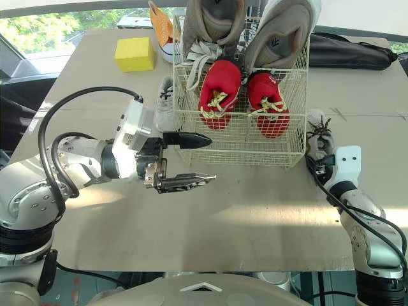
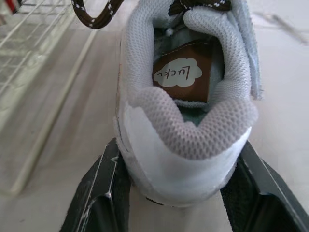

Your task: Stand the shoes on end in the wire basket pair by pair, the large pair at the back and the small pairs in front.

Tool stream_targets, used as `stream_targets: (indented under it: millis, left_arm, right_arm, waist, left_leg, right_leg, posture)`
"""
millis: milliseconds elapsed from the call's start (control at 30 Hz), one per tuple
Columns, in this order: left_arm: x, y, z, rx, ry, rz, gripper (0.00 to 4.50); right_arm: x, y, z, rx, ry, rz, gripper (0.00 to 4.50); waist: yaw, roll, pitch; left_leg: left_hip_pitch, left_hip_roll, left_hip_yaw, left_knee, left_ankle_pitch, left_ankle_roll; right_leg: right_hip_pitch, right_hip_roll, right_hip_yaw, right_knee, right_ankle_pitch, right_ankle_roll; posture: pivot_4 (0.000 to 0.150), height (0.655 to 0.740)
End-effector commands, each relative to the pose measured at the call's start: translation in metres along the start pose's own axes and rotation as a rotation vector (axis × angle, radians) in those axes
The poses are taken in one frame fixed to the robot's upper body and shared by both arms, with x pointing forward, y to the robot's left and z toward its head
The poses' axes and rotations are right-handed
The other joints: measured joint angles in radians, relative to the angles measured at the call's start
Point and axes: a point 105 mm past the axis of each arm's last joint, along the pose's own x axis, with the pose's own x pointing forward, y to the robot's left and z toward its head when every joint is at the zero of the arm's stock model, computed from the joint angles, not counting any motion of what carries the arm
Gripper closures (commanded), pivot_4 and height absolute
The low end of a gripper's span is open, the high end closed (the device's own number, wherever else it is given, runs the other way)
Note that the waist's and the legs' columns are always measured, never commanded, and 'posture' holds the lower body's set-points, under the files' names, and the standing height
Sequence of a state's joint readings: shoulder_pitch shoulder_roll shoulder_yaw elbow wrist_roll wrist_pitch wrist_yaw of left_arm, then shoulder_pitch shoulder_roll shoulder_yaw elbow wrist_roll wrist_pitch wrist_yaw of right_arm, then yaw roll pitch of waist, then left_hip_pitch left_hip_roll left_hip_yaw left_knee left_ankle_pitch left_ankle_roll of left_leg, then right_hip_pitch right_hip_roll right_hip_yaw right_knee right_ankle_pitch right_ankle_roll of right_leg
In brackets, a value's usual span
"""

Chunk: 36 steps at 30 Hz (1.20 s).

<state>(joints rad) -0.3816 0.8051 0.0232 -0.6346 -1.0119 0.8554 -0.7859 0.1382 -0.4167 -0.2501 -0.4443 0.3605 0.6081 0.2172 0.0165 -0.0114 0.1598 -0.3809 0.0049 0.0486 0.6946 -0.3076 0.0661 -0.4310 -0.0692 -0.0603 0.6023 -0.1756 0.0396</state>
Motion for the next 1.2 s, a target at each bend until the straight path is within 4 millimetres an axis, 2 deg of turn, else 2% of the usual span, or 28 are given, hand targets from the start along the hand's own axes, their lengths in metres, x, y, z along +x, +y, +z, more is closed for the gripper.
stream_targets:
  millis: [33,133,200,300,367,433,567,633,733,867,1033,1167,1200]
  left_arm:
    - [0.002,0.002,0.007,0.04,-0.03,-0.005,0.0]
    - [0.004,0.009,0.01,0.027,-0.032,0.023,0.0]
    - [0.004,0.016,0.015,-0.016,-0.048,0.042,0.0]
    - [0.003,0.02,0.025,-0.102,-0.072,0.002,0.0]
    - [0.002,0.021,0.033,-0.146,-0.083,-0.04,0.0]
    - [0.0,0.022,0.038,-0.181,-0.08,-0.069,0.0]
    - [-0.005,0.024,0.046,-0.253,-0.019,-0.129,0.0]
    - [-0.005,0.027,0.054,-0.3,-0.034,-0.157,0.0]
    - [-0.001,0.028,0.061,-0.323,-0.006,-0.207,0.0]
    - [0.009,0.018,0.055,-0.317,0.13,-0.304,0.0]
    - [0.017,0.016,0.042,-0.236,0.266,-0.372,0.0]
    - [0.02,0.017,0.033,-0.201,0.349,-0.418,0.0]
    - [0.019,0.016,0.031,-0.198,0.364,-0.438,0.4]
  right_arm:
    - [-0.01,-0.016,0.023,-0.052,-0.094,-0.027,2.83]
    - [-0.022,-0.028,0.03,-0.107,-0.104,-0.031,2.84]
    - [-0.046,-0.056,0.05,-0.189,-0.134,-0.052,2.87]
    - [-0.077,-0.071,0.08,-0.317,-0.165,0.01,2.88]
    - [-0.11,-0.058,0.104,-0.433,-0.16,0.228,2.88]
    - [-0.133,-0.04,0.115,-0.524,-0.086,0.419,2.9]
    - [-0.159,-0.005,0.13,-0.666,0.089,0.738,2.91]
    - [-0.158,0.017,0.137,-0.726,0.081,0.864,2.92]
    - [-0.153,0.048,0.135,-0.833,0.055,1.057,2.92]
    - [-0.131,0.082,0.139,-1.0,-0.075,1.229,2.92]
    - [-0.1,0.102,0.148,-1.144,-0.213,1.29,2.93]
    - [-0.087,0.117,0.164,-1.214,-0.309,1.328,2.93]
    - [-0.086,0.12,0.167,-1.225,-0.326,1.333,2.93]
  waist:
    - [-0.001,0.0,0.0]
    - [0.002,0.0,0.0]
    - [0.004,0.001,0.0]
    - [0.005,0.002,0.001]
    - [0.004,0.002,0.001]
    - [-0.001,0.0,0.0]
    - [-0.009,-0.007,0.002]
    - [-0.006,-0.008,0.002]
    - [0.002,-0.009,0.003]
    - [-0.001,-0.01,0.005]
    - [-0.002,-0.013,0.007]
    - [-0.001,-0.013,0.008]
    - [0.0,-0.012,0.008]
  left_leg:
    - [0.0,0.0,0.0,0.0,0.0,0.0]
    - [0.0,0.0,0.0,0.0,0.0,0.0]
    - [0.0,-0.001,0.0,0.0,0.0,0.0]
    - [0.0,-0.002,0.0,0.0,0.0,0.001]
    - [0.0,-0.002,0.0,0.0,0.0,0.001]
    - [0.001,-0.001,-0.001,0.0,-0.002,0.005]
    - [0.005,0.003,-0.001,-0.001,-0.003,0.006]
    - [0.005,0.003,-0.001,-0.001,-0.002,0.004]
    - [0.004,0.003,-0.002,0.002,-0.002,0.004]
    - [0.0,0.0,-0.003,0.005,0.0,0.001]
    - [-0.002,-0.001,-0.003,0.004,0.0,0.0]
    - [-0.003,-0.002,-0.003,0.004,0.0,0.0]
    - [-0.003,-0.002,-0.003,0.005,0.0,0.001]
  right_leg:
    - [0.0,0.0,0.0,0.0,0.0,0.0]
    - [0.0,0.0,0.0,0.0,0.0,0.0]
    - [0.0,0.001,0.0,0.0,0.0,0.0]
    - [0.0,0.001,0.003,0.0,0.0,0.0]
    - [0.001,0.001,0.003,0.001,0.0,0.0]
    - [0.002,0.003,0.003,0.001,0.0,0.001]
    - [0.003,0.009,0.006,0.002,0.0,0.0]
    - [0.003,0.009,0.007,0.003,0.0,0.0]
    - [0.003,0.007,0.006,0.004,0.0,0.0]
    - [0.001,0.002,0.007,0.003,0.0,0.0]
    - [0.0,-0.001,0.007,0.001,0.002,-0.003]
    - [-0.001,0.003,0.005,0.0,0.002,-0.004]
    - [-0.001,0.004,0.005,0.0,0.002,-0.004]
  posture:
    - [0.15,0.74]
    - [0.15,0.74]
    - [0.15,0.74]
    - [0.15,0.74]
    - [0.15,0.74]
    - [0.15,0.74]
    - [0.15,0.74]
    - [0.15,0.74]
    - [0.15,0.74]
    - [0.15,0.74]
    - [0.15,0.74]
    - [0.15,0.74]
    - [0.15,0.74]
